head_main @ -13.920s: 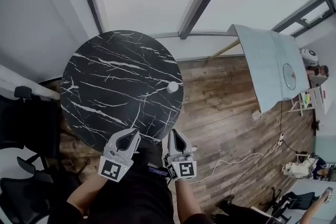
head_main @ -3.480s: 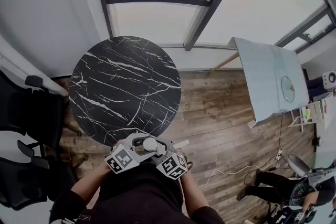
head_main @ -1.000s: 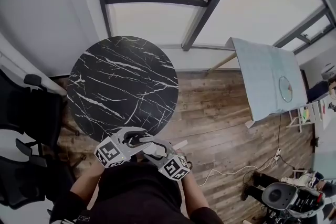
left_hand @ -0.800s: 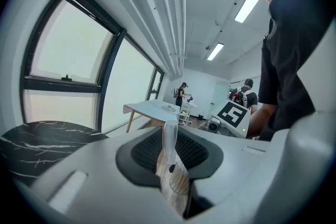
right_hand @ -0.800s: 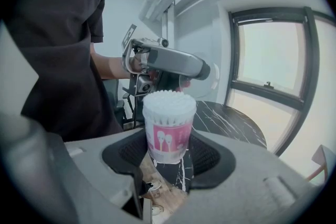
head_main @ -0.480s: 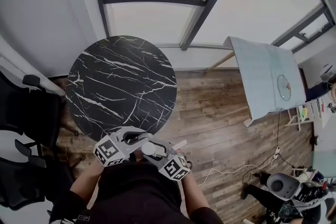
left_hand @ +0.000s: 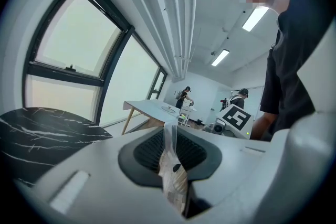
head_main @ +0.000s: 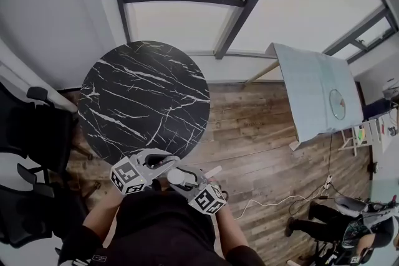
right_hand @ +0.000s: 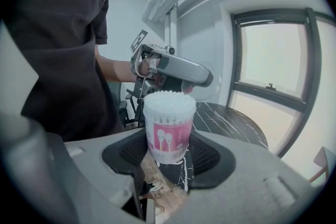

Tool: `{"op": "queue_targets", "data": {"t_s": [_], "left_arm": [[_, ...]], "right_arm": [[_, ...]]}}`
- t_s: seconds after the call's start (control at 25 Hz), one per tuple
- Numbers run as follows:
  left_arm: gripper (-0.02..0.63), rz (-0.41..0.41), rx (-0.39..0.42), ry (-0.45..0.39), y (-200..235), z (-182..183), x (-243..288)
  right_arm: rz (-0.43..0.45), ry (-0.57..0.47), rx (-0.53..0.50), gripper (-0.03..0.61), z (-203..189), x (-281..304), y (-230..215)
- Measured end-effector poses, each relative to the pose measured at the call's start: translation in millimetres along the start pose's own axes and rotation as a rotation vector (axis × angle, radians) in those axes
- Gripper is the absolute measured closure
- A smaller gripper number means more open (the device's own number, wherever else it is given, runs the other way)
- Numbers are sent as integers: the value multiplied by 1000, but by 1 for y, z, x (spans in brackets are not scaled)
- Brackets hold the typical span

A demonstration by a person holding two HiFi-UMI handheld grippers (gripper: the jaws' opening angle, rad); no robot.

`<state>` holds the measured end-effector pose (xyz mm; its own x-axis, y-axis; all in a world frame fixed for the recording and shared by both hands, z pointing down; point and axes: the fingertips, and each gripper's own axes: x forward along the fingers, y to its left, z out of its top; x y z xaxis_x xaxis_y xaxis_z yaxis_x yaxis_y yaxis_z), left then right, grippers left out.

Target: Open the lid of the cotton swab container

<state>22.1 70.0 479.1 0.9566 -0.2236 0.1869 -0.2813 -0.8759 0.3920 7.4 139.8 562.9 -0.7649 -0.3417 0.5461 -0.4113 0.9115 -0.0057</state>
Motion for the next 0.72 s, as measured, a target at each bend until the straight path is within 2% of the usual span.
{"op": "queue_targets", "data": {"t_s": [0.16, 0.56, 0.72], "left_arm": [[563, 2, -35, 11, 2, -3, 1], [561, -67, -181, -18, 0, -4, -2], [560, -80, -191, -18, -2, -6, -1]], "right_arm": [[8, 0, 0, 336, -2, -1, 1], [50, -43, -11, 336, 4, -9, 9], [65, -49, -13, 336, 3, -10, 11]]}}
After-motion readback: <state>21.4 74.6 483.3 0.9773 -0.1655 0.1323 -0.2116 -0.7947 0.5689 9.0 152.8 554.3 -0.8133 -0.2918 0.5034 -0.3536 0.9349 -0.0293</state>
